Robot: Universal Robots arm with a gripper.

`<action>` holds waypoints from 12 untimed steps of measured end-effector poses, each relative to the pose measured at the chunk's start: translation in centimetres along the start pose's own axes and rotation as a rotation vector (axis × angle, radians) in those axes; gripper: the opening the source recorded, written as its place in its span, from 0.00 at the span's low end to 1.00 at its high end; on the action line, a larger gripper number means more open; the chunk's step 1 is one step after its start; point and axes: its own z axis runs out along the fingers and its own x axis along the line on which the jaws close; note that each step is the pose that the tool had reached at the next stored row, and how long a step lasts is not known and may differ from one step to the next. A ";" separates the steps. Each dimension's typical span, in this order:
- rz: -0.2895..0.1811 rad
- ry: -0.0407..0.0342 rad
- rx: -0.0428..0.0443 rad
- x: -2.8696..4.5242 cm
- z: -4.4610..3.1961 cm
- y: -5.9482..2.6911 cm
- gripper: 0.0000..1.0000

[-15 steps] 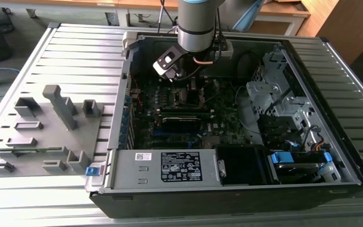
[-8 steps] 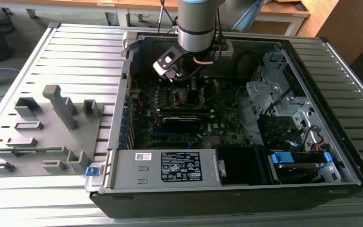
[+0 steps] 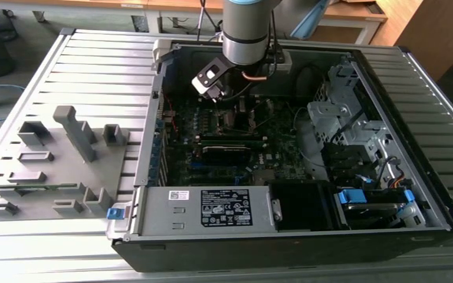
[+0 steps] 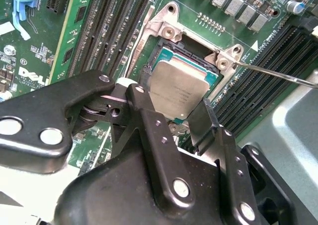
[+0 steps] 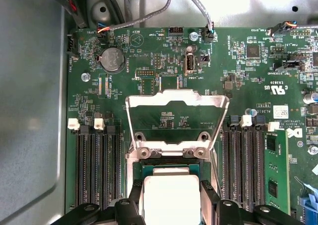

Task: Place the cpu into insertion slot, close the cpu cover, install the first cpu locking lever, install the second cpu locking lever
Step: 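Place the cpu into insertion slot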

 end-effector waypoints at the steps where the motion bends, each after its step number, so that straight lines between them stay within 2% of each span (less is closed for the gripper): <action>1: 0.000 0.0001 -0.0006 0.00 0.00 0.00 0.54; 4: 0.000 0.0011 -0.0074 0.01 0.03 0.01 0.54; 12: 0.000 0.0010 -0.0123 -0.01 0.09 -0.12 0.54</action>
